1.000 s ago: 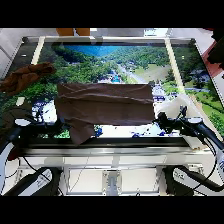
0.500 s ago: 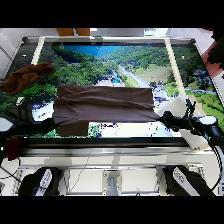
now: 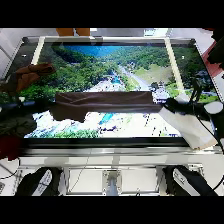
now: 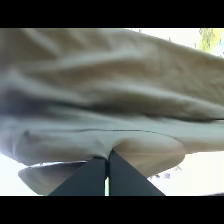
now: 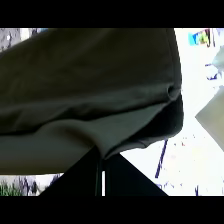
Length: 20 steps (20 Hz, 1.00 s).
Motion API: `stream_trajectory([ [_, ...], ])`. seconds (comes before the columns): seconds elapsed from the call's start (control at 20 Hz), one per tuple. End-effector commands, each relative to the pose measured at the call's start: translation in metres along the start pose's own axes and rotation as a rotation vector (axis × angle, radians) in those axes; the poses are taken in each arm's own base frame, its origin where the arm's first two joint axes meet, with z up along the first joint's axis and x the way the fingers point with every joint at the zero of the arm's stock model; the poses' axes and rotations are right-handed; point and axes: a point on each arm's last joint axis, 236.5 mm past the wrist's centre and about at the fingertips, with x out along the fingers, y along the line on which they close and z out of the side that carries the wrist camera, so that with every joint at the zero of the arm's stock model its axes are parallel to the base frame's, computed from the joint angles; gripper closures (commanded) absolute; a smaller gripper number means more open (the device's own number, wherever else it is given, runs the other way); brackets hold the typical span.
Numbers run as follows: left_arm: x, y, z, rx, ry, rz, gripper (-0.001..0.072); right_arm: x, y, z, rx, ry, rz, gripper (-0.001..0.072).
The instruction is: Fold the shirts.
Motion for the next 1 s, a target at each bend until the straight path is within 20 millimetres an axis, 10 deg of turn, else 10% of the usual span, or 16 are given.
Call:
stream_trajectory([
  [0.0,0.057,0.007,0.035,0.114,0.022,0.071,0.0699,0.025,0.024,0.048,-0.077,-0.050,0.011,0.0684],
  [0.45,0.172,0.094,0.019,0.068,0.187,0.340,0.0698,0.144,-0.008,0.079,-0.052,0.005,-0.045,0.0684],
  [0.95,0.202,0.100,0.002,0.005,0.211,0.317,0.0697,0.198,-0.050,0.035,-0.018,0.140,-0.104,0.0683],
])
